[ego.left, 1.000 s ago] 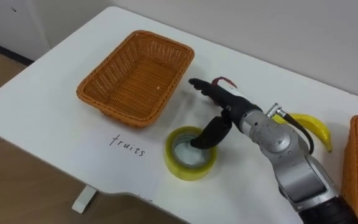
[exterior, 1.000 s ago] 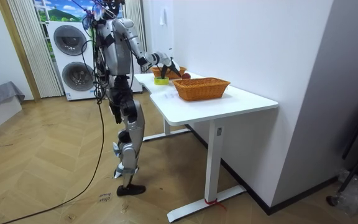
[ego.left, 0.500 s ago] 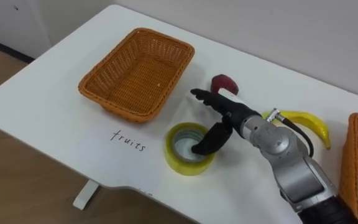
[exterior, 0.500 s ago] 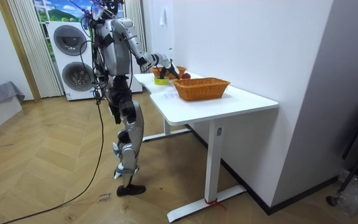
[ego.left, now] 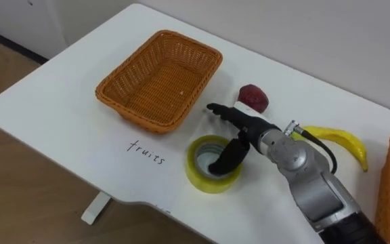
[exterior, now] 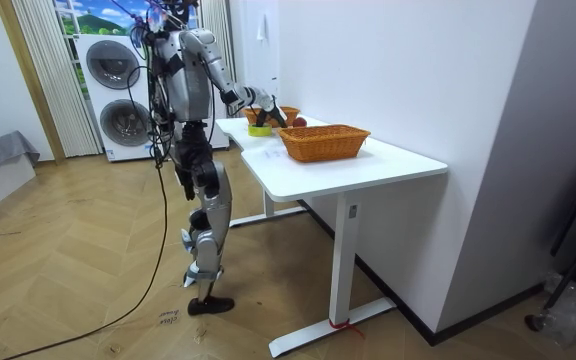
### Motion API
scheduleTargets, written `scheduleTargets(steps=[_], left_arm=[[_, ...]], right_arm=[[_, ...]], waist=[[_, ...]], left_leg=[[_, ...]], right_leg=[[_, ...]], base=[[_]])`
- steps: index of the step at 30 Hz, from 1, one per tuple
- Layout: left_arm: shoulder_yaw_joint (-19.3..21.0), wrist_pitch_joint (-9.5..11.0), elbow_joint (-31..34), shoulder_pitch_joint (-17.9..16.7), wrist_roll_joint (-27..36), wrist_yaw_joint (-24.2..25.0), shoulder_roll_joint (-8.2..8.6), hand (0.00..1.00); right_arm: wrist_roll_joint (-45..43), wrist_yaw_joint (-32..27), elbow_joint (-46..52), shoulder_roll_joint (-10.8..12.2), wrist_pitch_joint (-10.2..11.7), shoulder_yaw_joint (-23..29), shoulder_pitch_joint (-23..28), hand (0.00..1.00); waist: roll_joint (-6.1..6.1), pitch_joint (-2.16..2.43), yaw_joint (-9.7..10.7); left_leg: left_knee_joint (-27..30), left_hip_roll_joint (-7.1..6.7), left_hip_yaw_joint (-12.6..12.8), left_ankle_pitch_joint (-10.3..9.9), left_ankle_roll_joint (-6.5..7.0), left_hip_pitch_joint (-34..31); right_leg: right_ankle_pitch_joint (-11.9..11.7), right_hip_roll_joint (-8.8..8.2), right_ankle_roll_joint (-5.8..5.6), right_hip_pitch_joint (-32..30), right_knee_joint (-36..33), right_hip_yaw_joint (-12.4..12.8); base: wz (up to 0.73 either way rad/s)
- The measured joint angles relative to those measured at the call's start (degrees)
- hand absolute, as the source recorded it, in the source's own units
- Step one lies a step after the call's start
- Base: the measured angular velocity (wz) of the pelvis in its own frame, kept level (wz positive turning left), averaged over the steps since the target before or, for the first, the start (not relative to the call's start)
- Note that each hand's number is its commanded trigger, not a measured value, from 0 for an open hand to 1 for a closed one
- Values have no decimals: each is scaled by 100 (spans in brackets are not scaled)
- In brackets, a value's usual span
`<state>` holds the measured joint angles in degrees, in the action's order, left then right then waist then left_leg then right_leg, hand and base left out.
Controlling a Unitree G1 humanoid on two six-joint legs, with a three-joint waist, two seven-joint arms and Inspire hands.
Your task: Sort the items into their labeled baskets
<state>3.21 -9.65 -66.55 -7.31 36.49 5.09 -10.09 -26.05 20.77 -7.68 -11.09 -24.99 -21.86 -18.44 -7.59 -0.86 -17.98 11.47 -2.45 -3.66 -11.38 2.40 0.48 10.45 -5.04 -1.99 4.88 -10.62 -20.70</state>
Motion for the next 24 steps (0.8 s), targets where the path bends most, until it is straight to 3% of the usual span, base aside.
scheduleTargets(steps=[3, 5, 6, 13, 24], left_arm=[[1, 0, 6, 4, -1, 2, -4, 0], [0, 0, 7, 7, -1, 4, -5, 0], [0, -1, 8, 11, -1, 4, -5, 0], [-8, -23, 10, 34, 2, 4, -34, 0], [-15, -85, 7, 114, -5, 0, -61, 0]], right_arm=[[-158, 10, -58, 17, -3, -47, -52, 0], [-181, 11, -73, 17, -4, -51, -54, 53], [-189, 11, -78, 17, -4, -50, -55, 100], [-846, -122, -104, 10, -7, -162, -137, 100], [-1028, -122, -248, 23, -6, -215, -198, 100]], waist=[[-11, -3, -7], [-14, -3, -29], [-15, -3, -36], [-16, -2, -103], [-17, -4, -123]], left_leg=[[-10, -1, 1, 0, 0, -4], [-8, -1, 1, 0, 0, -14], [-8, -1, 1, 0, 0, -14], [24, -4, -3, 0, 0, -11], [16, -4, -11, -1, 1, -15]], right_leg=[[0, 0, 0, 0, 0, 0], [0, 0, 0, 3, 0, 0], [0, 0, 0, 3, 0, 0], [0, 0, 0, 13, 1, 8], [0, 0, 0, 10, 2, -9]], base=[[0], [0], [0], [0], [0]])
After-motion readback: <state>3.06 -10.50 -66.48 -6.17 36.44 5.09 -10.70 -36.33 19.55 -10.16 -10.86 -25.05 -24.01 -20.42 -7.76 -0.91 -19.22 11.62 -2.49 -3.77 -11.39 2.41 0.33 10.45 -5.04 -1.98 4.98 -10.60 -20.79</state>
